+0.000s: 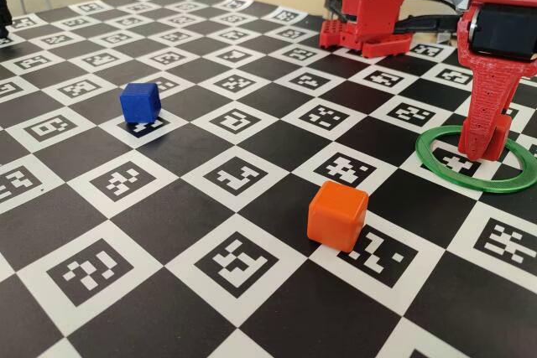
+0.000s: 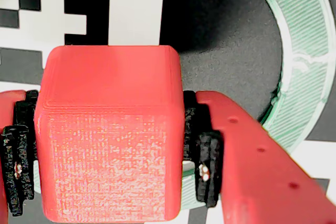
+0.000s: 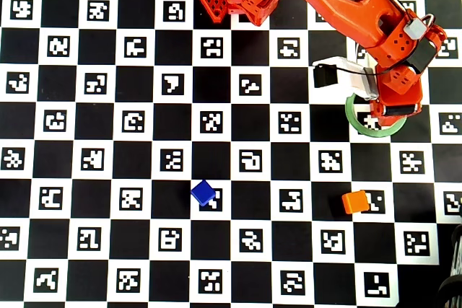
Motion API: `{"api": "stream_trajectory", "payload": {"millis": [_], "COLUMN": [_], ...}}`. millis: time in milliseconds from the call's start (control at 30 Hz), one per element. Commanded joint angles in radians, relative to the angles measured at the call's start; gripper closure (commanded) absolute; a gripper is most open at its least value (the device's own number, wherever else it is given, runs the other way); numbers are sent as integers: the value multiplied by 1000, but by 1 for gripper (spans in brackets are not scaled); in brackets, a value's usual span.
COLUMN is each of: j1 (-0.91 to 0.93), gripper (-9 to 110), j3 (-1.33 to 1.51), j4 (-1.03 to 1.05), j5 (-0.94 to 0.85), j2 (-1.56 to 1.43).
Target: Grab the red cube then put it in the green circle then put the blue cube on top and finally the orange cube on top
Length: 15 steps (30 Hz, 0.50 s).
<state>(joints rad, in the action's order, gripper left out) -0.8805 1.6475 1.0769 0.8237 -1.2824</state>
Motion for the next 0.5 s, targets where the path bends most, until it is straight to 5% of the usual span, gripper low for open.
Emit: {"api": "stream_trajectory", "payload": {"millis": [0, 467], "j1": [8, 12], "gripper": [96, 96], "j3": [-3, 5], "j4": [2, 6], "j5": [3, -3], "j2": [-25, -9]}}
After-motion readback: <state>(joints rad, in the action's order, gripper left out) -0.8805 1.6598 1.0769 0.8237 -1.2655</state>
